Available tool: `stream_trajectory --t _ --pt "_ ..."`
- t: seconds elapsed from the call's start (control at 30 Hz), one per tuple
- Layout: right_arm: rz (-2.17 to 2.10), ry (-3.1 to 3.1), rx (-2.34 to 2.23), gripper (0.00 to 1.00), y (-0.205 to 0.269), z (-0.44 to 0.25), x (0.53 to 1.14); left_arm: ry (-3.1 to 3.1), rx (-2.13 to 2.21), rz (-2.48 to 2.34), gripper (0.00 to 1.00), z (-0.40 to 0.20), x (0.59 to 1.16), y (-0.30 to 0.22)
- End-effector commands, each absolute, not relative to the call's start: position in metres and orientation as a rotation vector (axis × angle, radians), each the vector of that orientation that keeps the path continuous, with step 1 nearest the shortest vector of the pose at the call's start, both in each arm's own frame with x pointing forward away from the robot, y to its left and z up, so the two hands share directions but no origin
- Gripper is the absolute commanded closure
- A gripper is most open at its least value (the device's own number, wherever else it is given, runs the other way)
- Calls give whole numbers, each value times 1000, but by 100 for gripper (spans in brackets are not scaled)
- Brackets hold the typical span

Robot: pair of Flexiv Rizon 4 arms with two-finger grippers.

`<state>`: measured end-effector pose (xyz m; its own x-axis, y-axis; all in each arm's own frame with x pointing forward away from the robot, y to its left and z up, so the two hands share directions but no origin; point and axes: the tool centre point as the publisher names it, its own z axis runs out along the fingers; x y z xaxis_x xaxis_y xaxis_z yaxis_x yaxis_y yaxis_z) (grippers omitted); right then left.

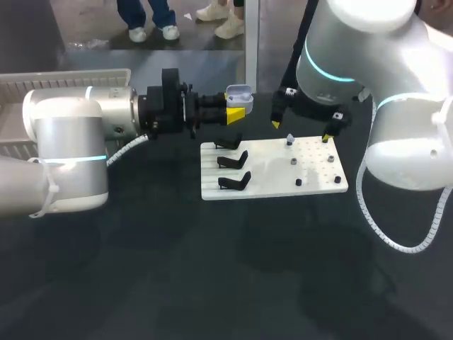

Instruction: Pick up each earbud case from the left stands, insert the matching earbuds, close the lid, and place the case in the box.

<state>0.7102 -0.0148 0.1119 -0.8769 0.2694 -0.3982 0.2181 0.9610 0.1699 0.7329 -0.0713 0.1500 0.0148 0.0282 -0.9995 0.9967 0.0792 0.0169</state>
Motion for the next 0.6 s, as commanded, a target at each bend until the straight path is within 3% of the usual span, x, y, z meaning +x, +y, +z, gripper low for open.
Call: stream_trajectory --t 0.03,0.6 --pt "139 2714 363 0 -7 94 727 1252 1173 -1120 100 149 732 -72" --pt "147 2810 389 0 -2 48 757 1252 1173 -1120 100 149 732 -72"
